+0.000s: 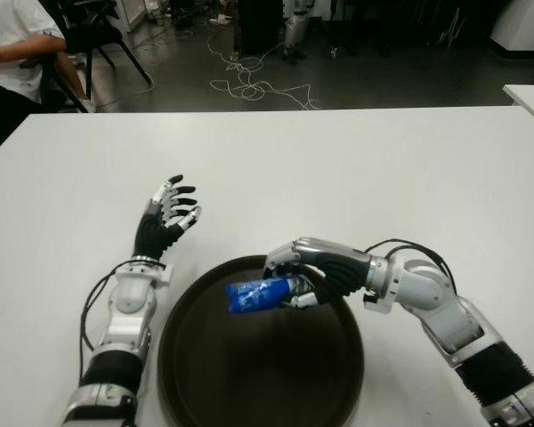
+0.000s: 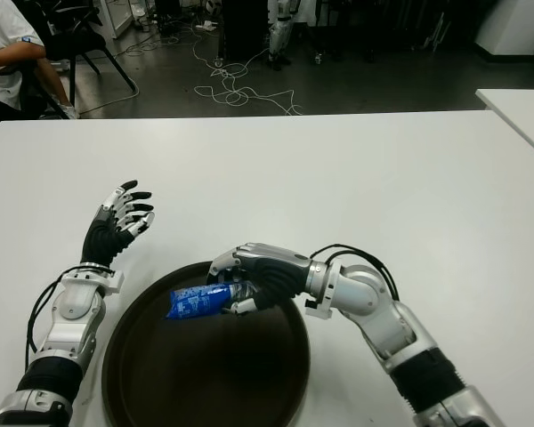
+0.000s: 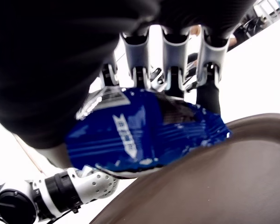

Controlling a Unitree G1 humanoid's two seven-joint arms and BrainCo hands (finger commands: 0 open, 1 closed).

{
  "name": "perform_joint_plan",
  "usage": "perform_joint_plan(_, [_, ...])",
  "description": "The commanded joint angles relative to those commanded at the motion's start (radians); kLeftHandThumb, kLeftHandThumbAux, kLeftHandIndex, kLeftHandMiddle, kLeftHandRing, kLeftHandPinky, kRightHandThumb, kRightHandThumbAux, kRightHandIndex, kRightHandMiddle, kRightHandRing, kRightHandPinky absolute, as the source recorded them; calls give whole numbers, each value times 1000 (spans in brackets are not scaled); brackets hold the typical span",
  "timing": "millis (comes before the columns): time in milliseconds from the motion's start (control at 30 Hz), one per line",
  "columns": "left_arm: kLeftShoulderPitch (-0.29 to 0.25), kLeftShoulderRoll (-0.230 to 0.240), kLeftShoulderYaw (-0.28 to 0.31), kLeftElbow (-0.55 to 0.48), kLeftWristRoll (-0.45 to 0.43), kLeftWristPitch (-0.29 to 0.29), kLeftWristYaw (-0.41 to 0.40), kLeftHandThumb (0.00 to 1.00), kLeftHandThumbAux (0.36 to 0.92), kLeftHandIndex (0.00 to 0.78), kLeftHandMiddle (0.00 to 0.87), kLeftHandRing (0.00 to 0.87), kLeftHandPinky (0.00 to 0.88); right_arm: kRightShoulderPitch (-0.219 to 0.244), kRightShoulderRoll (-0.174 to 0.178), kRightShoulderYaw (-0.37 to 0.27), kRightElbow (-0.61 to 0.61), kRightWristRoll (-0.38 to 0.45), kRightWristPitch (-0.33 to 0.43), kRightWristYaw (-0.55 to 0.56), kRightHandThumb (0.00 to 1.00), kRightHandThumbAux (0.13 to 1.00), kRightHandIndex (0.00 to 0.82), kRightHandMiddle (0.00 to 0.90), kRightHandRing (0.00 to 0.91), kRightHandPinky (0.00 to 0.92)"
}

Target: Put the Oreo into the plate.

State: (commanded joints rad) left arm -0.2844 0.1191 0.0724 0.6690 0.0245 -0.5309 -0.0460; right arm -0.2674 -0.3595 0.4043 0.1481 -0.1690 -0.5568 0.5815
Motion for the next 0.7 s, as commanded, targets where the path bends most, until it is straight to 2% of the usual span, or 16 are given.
perform_joint_plan(233, [1, -4, 2, -2, -8, -7, -4, 450, 738, 144, 264, 298, 338, 5, 16, -5, 19, 16, -2, -6, 678, 740, 423, 655, 673, 679])
perform_joint_plan(267, [2, -5, 2, -2, -9, -9, -5, 443, 743, 147, 269, 302, 337, 7, 21, -8, 25, 19, -9, -13, 678, 741, 422, 604, 619, 616])
perform_joint_plan(367, [2, -5, 2, -3, -10, -8, -8, 436, 749, 150, 274, 305, 334, 9, 34, -13, 42, 30, -33, -23, 677, 742, 420, 510, 521, 512])
perform_joint_plan(467, [2, -4, 1, -6, -11, -1, -11, 446, 760, 148, 270, 297, 322, 6, 42, -15, 58, 46, -48, -16, 668, 747, 405, 338, 347, 328])
perform_joint_plan(500, [2, -4, 1, -8, -12, 2, -12, 447, 761, 148, 269, 296, 321, 5, 44, -15, 61, 49, -50, -12, 667, 748, 403, 323, 332, 312])
perform_joint_plan(533, [2, -4, 1, -8, -12, 4, -12, 455, 762, 147, 267, 293, 320, 4, 46, -15, 64, 50, -52, -9, 427, 783, 322, 281, 290, 266])
perform_joint_plan(600, [3, -4, 1, -11, -11, 10, -11, 465, 765, 146, 265, 291, 320, 1, 46, -14, 67, 52, -51, -1, 218, 813, 233, 231, 240, 212])
perform_joint_plan(633, [3, -3, 1, -12, -9, 13, -10, 471, 766, 145, 264, 290, 320, 0, 43, -13, 64, 52, -44, 6, 139, 824, 194, 209, 216, 188])
perform_joint_plan(700, [2, -2, 0, -13, -5, 13, -7, 461, 762, 145, 269, 298, 324, -1, 38, -10, 58, 52, -29, 19, 71, 840, 135, 159, 161, 141])
